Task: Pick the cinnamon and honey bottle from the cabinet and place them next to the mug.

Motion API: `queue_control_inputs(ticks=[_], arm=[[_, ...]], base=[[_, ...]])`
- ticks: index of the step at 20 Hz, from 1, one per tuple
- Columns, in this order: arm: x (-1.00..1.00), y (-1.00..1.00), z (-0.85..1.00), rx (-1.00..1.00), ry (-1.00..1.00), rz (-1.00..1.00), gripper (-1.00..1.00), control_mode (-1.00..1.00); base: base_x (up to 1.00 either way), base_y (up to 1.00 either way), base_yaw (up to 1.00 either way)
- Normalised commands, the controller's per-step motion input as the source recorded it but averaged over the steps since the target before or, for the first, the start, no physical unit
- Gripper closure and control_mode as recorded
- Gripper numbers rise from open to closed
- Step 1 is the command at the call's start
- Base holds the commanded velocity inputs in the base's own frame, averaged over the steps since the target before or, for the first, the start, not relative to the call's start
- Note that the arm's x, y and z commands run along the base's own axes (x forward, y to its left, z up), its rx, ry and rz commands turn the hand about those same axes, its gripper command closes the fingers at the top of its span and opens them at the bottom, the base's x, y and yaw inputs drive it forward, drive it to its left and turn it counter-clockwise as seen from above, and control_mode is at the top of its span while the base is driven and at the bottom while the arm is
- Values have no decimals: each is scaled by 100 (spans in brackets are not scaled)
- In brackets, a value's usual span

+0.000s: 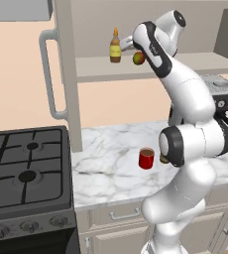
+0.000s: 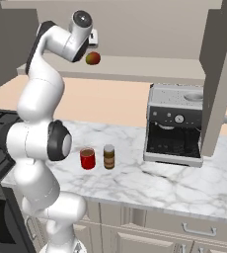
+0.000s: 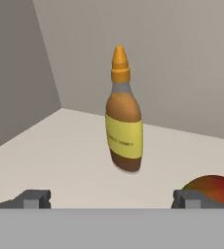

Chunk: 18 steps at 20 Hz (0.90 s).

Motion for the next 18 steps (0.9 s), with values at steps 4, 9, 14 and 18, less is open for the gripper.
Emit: queue_control_inputs(ticks=[4, 9, 14, 18], arm=[[25, 0, 0, 0, 0, 0, -100, -100], [35, 0, 0, 0, 0, 0, -100, -100], [18, 0, 0, 0, 0, 0, -100, -100], [9, 6, 0, 0, 0, 0, -100, -100]], base=[[0, 0, 0], [0, 0, 0], [0, 0, 0], [0, 0, 0]])
